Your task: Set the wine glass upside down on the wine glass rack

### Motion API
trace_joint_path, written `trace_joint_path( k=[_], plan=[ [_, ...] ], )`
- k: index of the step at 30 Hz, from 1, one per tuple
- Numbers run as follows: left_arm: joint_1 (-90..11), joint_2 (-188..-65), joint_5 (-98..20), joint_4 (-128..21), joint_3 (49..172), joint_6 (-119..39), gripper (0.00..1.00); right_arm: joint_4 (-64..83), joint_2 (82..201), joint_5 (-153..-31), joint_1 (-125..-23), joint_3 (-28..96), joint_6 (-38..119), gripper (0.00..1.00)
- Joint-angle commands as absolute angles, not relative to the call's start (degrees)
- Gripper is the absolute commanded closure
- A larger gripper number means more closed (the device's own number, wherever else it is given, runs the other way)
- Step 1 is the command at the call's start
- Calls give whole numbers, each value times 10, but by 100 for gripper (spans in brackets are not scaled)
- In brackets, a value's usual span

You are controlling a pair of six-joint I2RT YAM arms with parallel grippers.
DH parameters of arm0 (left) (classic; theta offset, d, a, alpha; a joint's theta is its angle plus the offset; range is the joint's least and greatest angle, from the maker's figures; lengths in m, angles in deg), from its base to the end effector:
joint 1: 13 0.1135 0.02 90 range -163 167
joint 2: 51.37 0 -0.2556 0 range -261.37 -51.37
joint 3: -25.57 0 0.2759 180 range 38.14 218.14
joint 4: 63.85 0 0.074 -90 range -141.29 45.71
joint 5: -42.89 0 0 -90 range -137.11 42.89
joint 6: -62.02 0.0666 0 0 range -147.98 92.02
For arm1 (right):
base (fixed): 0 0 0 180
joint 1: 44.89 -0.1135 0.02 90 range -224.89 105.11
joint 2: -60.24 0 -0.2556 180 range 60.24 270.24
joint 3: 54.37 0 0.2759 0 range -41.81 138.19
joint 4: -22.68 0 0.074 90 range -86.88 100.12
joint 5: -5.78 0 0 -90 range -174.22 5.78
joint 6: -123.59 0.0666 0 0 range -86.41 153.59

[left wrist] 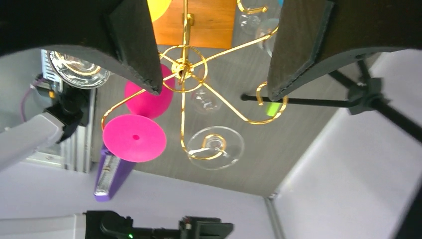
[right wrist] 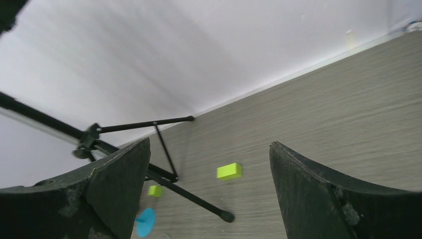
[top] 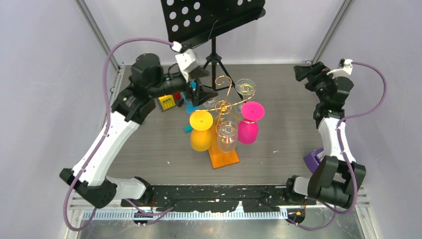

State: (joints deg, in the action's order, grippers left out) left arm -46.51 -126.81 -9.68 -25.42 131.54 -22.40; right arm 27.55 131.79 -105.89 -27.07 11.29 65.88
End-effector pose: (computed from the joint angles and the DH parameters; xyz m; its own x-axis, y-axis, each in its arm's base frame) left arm 0.2437 -0.2099 0.4836 -0.0226 0.1076 -0.9939 0.9471 0.3208 0.0132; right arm 0.3402 -0.0835 0.3252 -0.0502 0.5376 -0.8417 -0.0477 0.8405 0.5397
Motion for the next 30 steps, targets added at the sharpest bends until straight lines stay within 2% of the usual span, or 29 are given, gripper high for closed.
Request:
trace_joint_path(
  k=[1,4,6,8,10,11,12,13,14,15,17,21,26,30],
  plan=[
    [-445,-1197,-166,-320,1287,-265,15,456,1380,-1229,-210,95,827,4],
    [-430,-1149,-221,-337,1241,-276,7,645,1434,-1273,-190,69,971,5],
    [-420,-1122,-263,-335,1221,-294,3,670,1451,-1275,-188,70,983,5],
    [-412,-1098,-313,-326,1204,-302,2,604,1438,-1261,-196,85,926,5],
    [-404,-1076,-364,-325,1183,-314,1,457,1400,-1213,-216,115,805,5],
    [-399,-1064,-387,-326,1170,-322,0,316,1371,-1179,-245,157,746,4],
    [-393,-1058,-405,-328,1159,-333,0,243,1358,-1082,-267,180,619,5],
    [-386,-1048,-419,-329,1148,-346,0,127,1341,-1015,-322,226,559,5],
    [-375,-1043,-430,-328,1139,-359,0,93,1333,-899,-347,241,464,4],
    [-363,-1039,-437,-325,1128,-380,0,55,1332,-832,-380,259,427,5],
    [-327,-1035,-438,-318,1111,-415,0,46,1329,-786,-389,253,432,5],
    [-273,-1039,-403,-317,1076,-479,1,55,1329,-808,-390,239,428,5],
    [-255,-1072,-405,-306,1065,-493,0,39,1343,-827,-389,254,444,4],
    [-255,-1120,-408,-289,1083,-505,1,44,1337,-914,-387,248,447,1]
  ],
)
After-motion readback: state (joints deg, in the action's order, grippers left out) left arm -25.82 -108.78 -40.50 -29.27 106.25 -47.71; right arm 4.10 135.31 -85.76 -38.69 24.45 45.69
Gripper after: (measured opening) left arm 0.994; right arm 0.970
